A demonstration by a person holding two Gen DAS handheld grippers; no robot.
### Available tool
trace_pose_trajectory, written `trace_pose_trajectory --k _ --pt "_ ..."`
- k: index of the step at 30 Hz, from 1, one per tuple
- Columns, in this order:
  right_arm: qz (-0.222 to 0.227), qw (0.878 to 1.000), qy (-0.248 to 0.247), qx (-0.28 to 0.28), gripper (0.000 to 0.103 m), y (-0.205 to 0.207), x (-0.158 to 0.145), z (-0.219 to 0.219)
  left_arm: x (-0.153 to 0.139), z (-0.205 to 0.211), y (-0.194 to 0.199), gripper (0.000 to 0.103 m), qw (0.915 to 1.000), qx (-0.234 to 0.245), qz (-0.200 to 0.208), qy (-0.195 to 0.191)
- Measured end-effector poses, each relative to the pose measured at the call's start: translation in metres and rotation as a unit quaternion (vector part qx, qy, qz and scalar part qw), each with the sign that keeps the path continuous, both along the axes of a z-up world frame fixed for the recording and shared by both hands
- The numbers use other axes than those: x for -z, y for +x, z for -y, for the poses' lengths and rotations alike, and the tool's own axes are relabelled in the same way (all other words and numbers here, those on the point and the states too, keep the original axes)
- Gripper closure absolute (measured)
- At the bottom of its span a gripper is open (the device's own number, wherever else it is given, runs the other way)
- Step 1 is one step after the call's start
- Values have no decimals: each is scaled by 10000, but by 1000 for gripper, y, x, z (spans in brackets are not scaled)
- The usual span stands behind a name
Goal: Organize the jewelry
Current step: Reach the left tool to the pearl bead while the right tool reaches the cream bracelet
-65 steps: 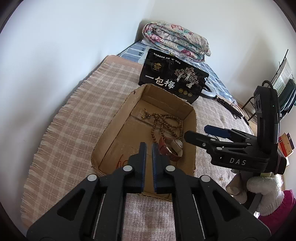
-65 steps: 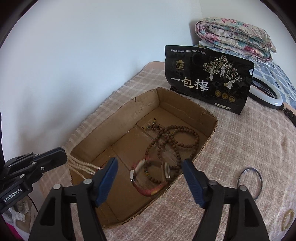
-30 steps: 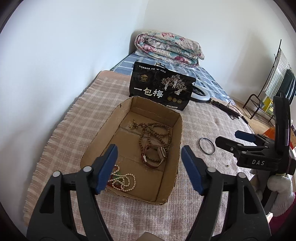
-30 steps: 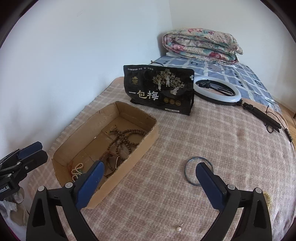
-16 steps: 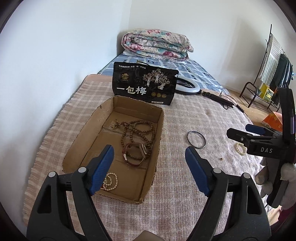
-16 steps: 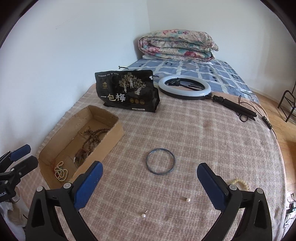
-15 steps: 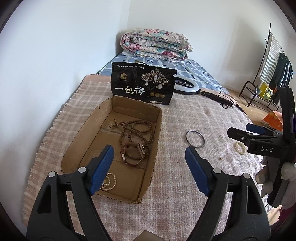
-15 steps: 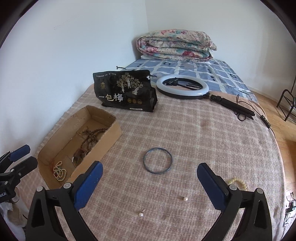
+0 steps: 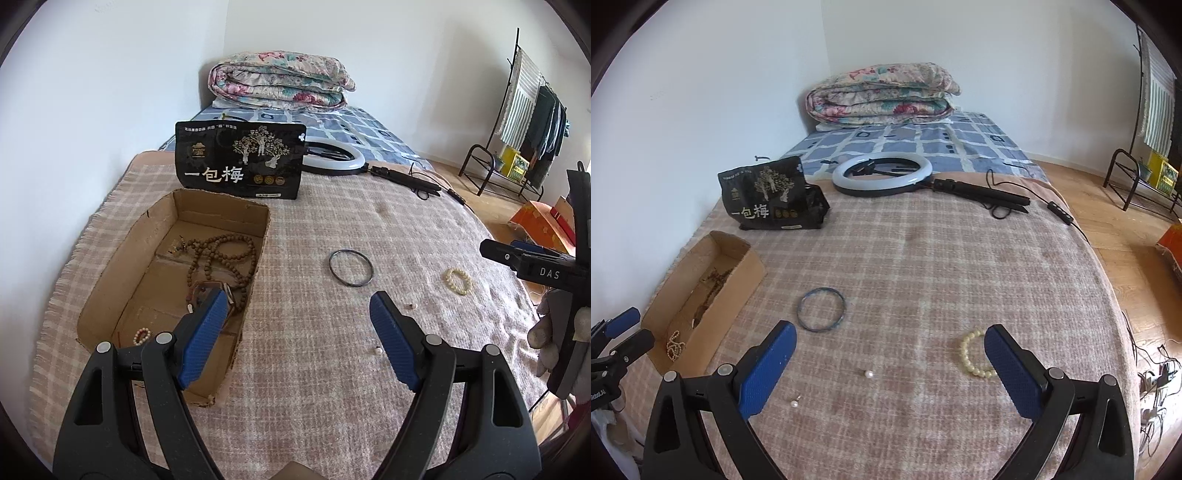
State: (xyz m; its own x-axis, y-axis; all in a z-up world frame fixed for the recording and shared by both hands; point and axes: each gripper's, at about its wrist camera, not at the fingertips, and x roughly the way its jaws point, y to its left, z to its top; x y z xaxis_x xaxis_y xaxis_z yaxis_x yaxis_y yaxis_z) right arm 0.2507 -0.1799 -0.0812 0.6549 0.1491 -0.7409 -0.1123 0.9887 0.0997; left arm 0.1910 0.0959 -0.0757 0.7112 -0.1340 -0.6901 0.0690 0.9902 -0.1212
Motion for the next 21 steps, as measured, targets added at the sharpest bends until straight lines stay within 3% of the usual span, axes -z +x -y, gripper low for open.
trace_pose_trajectory --k 9,18,21 --pt "-211 9979 225 574 0 -6 14 66 16 32 4 21 9990 365 -211 -111" --pt "-501 9945 389 833 0 -3 52 105 44 59 4 22 9960 704 -551 -87" --pt "-562 9939 273 905 1 1 63 111 54 69 4 31 9944 846 -630 -18"
